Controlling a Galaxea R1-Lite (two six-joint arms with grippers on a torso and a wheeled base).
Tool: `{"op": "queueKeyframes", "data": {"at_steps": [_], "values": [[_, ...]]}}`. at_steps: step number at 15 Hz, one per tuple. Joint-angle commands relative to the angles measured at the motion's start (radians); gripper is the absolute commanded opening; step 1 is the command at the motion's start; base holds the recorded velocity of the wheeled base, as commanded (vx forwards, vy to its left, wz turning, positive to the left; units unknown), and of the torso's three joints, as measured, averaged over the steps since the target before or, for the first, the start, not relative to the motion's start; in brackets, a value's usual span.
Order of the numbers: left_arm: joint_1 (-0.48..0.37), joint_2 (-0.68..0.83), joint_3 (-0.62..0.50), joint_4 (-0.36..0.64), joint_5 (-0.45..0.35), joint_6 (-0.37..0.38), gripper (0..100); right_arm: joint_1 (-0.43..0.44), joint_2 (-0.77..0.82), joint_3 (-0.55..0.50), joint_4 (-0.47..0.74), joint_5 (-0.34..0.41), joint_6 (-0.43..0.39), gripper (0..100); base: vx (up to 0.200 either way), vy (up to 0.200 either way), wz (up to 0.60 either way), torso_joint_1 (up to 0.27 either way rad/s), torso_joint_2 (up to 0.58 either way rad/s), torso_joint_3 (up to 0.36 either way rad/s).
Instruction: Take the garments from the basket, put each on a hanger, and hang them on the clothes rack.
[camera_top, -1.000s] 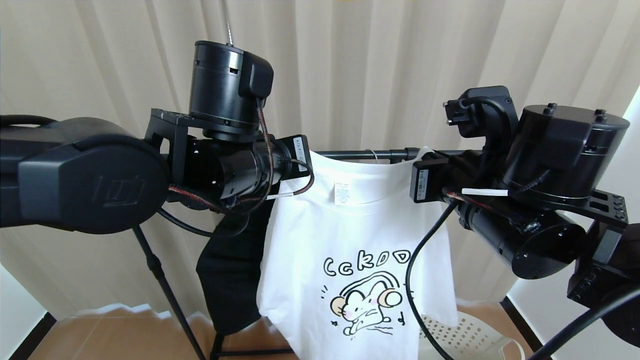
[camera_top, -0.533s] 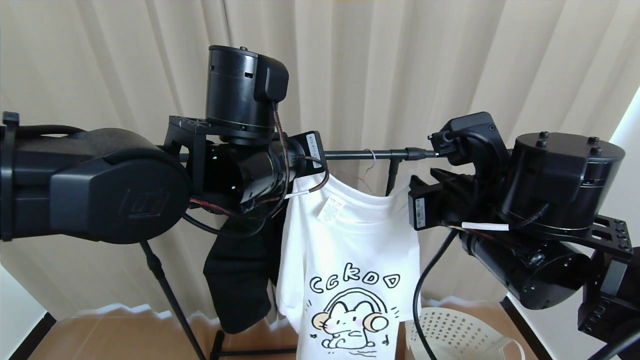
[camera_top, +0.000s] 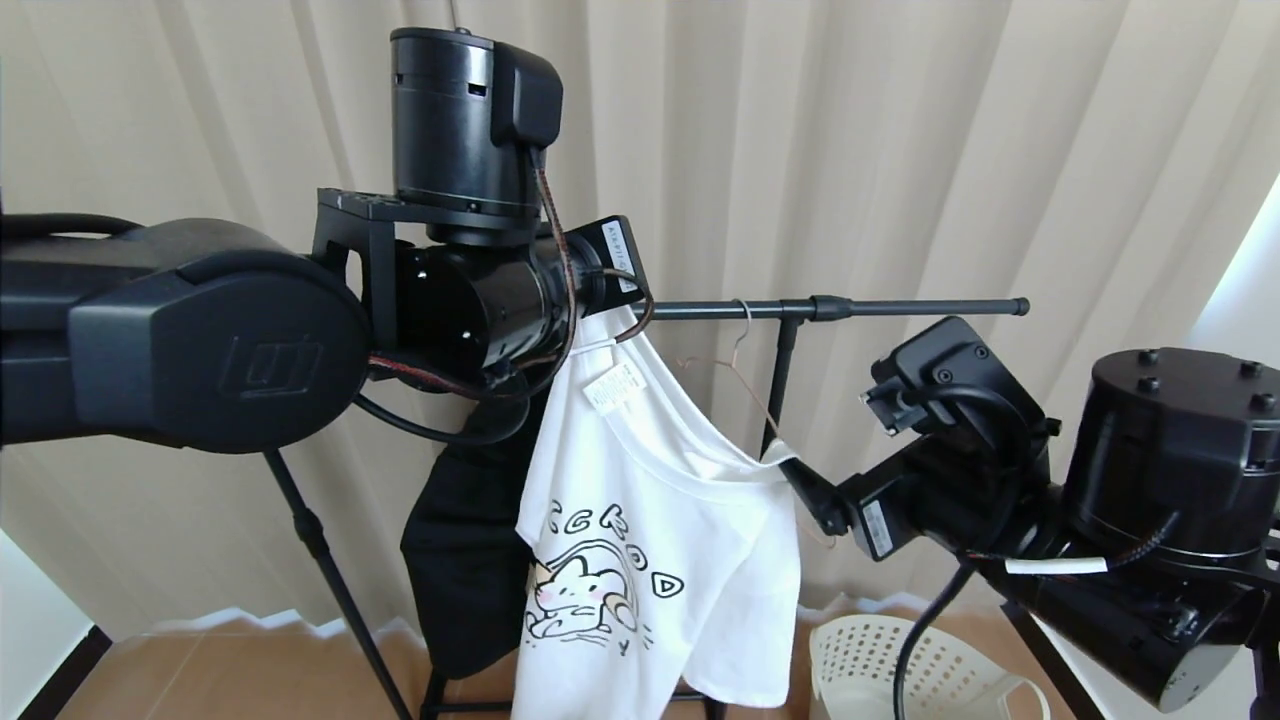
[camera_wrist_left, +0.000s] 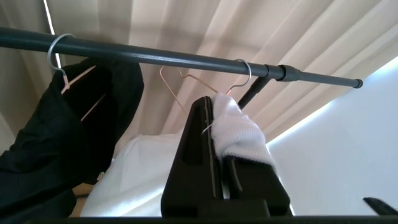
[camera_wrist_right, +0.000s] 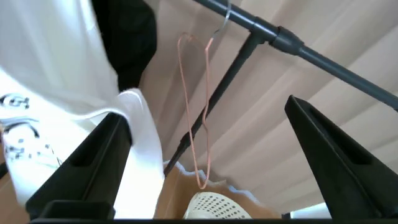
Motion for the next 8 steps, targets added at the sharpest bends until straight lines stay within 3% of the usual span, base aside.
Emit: {"op": "queueKeyframes", "data": {"at_steps": [1,6,8], "values": [[-0.003,0.001,-0.008,0.000,0.001,0.000,0,-0.008,-0.036,0.045,0.000,0.067,-0.004,100,0.000,0.000,0.00,0.000,0.00,0.000],[-0.006,0.015,-0.025,0.000,0.024,0.000,0,-0.014,-0.074,0.110,-0.003,0.279,-0.004,100,0.000,0.000,0.00,0.000,0.00,0.000],[-0.006,0.017,-0.021,0.000,0.024,0.000,0,-0.014,-0.071,0.121,-0.003,0.329,-0.003,100,0.000,0.000,0.00,0.000,0.00,0.000]]}}
